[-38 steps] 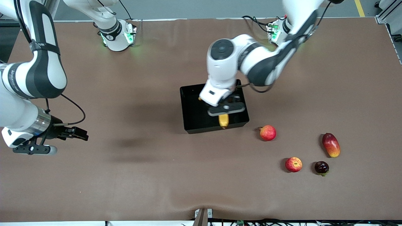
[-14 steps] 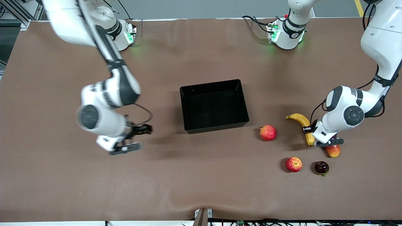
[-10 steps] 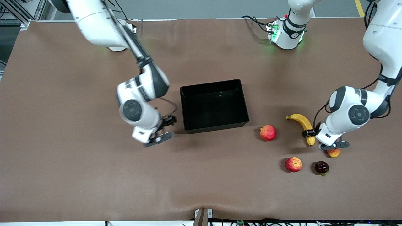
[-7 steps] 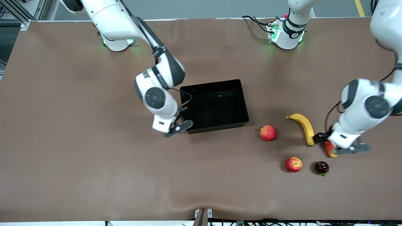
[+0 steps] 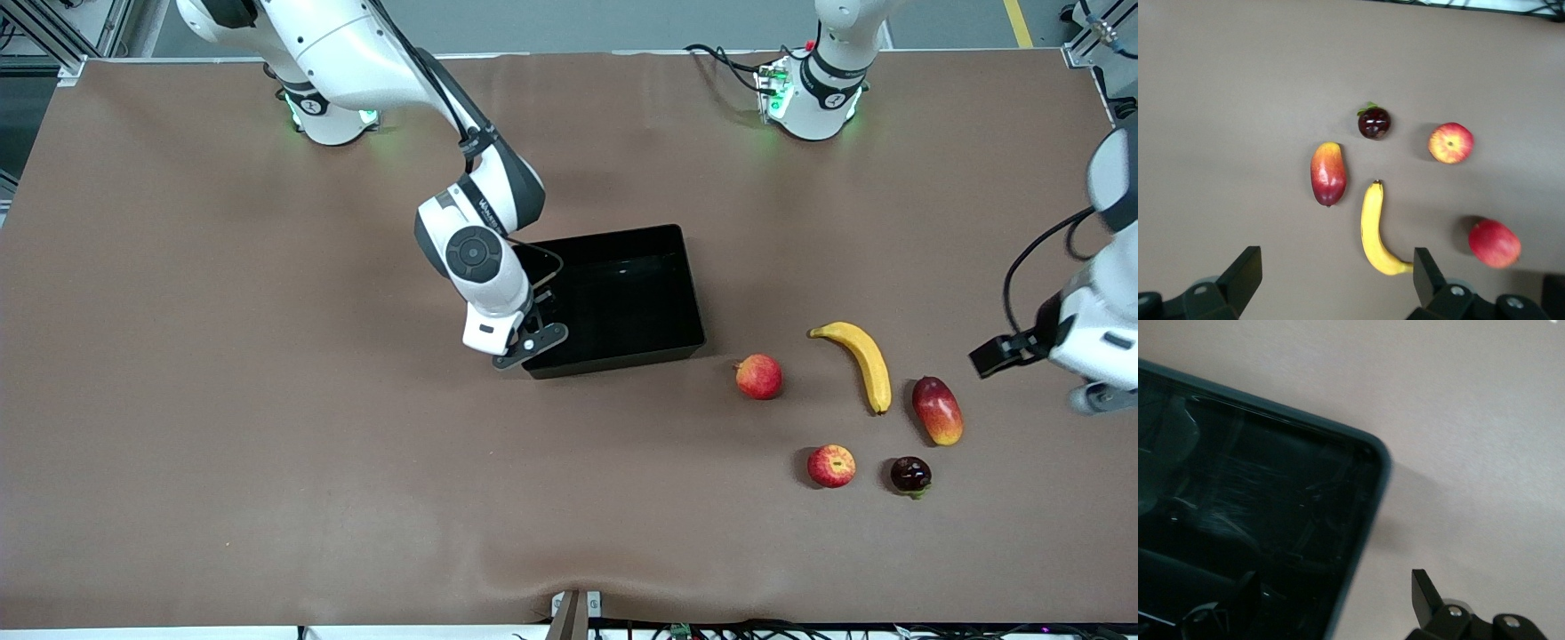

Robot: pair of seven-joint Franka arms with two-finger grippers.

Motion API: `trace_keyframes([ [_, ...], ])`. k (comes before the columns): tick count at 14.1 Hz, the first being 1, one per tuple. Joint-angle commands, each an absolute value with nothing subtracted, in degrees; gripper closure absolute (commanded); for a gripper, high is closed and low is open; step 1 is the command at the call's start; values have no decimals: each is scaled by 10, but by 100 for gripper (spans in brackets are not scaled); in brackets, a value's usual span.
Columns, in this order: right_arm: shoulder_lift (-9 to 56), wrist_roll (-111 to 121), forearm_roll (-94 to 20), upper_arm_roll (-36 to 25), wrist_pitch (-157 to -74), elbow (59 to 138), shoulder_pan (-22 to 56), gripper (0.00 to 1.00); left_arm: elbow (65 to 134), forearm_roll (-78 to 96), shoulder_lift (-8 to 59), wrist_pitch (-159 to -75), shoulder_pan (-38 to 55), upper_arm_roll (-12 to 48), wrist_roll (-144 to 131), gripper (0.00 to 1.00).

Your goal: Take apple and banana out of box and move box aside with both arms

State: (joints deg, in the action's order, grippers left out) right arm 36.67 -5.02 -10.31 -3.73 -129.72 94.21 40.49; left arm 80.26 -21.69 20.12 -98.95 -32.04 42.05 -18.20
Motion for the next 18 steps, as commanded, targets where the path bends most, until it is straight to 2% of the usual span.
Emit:
trace_keyframes([
  [1,359,-54,-108,-37,-1299,952,401,0,795,-130,141,-958,-360,424,-113,0],
  [3,358,-68,-108,-37,-1299,955,403,0,795,-81,104,-910,-389,425,-99,0],
  [4,358,-82,-108,-38,-1300,961,409,37,792,-61,85,-901,-395,424,-83,0],
  [5,358,-96,-105,-38,-1301,963,414,65,793,-45,67,-894,-410,423,-61,0],
  [6,358,-109,-104,-39,-1301,964,417,100,798,-39,35,-889,-410,414,-49,0],
  [7,356,-134,-104,-39,-1300,963,418,100,805,-38,19,-876,-390,395,-48,0],
  [11,348,-161,-103,-39,-1296,966,414,100,808,-27,-2,-815,-205,202,-47,0],
  [15,303,-175,-103,-43,-1228,966,360,100,842,-7,-34,-788,-53,34,-44,0],
  [16,290,-174,-103,-44,-1211,966,338,100,853,0,-44,-788,-40,15,-42,0],
  [18,264,-167,-102,-45,-1180,962,281,100,853,0,-46,-789,-39,15,-42,0],
])
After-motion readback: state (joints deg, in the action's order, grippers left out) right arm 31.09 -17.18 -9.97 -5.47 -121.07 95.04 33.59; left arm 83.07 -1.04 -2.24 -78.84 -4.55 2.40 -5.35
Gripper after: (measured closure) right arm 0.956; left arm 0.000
